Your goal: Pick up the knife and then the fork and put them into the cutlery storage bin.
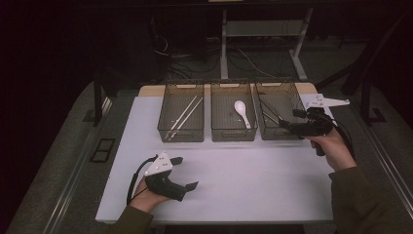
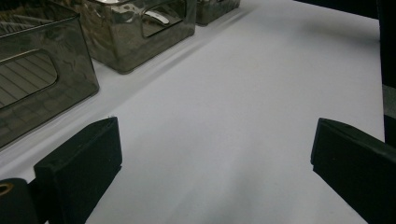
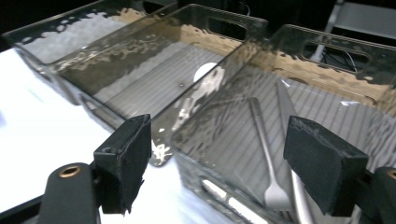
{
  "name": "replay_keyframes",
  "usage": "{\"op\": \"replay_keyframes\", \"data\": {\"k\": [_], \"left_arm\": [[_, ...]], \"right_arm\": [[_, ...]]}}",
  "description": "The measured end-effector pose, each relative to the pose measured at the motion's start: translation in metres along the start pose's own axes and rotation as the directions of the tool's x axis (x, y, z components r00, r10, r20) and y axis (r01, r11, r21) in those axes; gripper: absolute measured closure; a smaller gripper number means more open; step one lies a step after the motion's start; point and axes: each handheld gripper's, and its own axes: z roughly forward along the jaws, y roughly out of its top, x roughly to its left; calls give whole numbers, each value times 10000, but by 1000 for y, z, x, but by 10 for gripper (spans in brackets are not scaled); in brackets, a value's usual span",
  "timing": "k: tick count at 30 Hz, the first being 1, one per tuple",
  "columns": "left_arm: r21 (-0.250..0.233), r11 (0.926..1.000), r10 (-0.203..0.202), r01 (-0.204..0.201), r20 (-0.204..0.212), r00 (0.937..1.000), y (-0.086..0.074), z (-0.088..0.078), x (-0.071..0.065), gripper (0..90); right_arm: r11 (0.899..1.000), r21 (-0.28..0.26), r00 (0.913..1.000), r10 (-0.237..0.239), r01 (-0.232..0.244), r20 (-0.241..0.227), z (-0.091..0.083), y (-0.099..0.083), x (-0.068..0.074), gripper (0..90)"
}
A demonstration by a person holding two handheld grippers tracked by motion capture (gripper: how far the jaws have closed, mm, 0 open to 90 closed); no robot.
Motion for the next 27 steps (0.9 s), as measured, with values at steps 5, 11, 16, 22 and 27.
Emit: {"op": "replay_keyframes", "data": {"k": [5, 11, 16, 22, 27], "left_arm": [[-59, 10000, -27, 27, 2, 10000, 0, 0, 0, 13], [-16, 10000, -16, 16, 11, 10000, 0, 0, 0, 13], [-15, 10000, -4, 4, 4, 10000, 0, 0, 0, 13], [-17, 10000, 5, -4, 19, 10000, 0, 0, 0, 13], [-6, 10000, -8, 8, -3, 10000, 0, 0, -1, 13]], "right_arm": [[9998, -113, 9995, -167, 164, -250, -6, -7, 12, 227], [9995, -214, 9977, -235, 221, -637, -12, -21, 24, 209], [9995, -108, 9956, -295, 286, -895, -13, -37, 33, 202], [9989, 24, 9920, -464, 470, -1177, -17, -54, 42, 198], [9990, -65, 9908, -445, 440, -1276, -22, -64, 47, 198]]}}
